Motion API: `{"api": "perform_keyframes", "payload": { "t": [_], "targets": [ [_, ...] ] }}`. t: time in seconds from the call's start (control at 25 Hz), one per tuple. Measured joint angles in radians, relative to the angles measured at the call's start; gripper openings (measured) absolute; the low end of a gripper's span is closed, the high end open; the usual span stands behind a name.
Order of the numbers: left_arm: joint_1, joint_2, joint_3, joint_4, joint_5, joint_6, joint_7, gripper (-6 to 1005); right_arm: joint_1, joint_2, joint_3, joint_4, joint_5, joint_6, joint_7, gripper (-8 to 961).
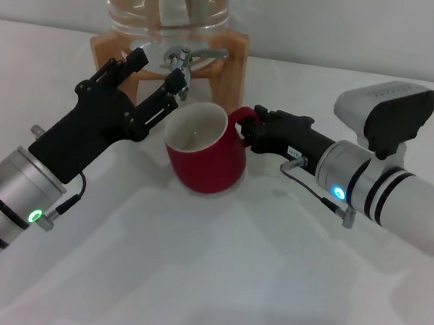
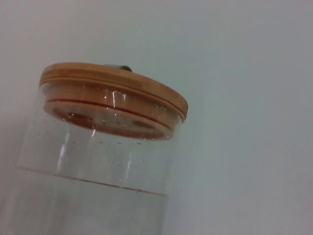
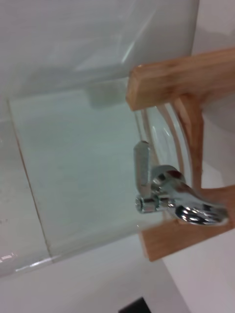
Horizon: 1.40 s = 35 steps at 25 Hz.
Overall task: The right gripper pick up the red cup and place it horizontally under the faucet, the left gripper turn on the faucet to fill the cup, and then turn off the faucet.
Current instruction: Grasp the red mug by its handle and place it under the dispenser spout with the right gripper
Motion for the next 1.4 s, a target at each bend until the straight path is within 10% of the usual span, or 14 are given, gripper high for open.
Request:
{"api": "perform_keyframes", "payload": {
  "t": [1.4],
  "targets": [
    [0.003, 0.000, -0.002, -0.003, 0.000, -0.003, 0.000, 756, 0.027, 0.000, -0.029, -0.005, 0.076, -0.056, 0.005, 266]
  ]
}}
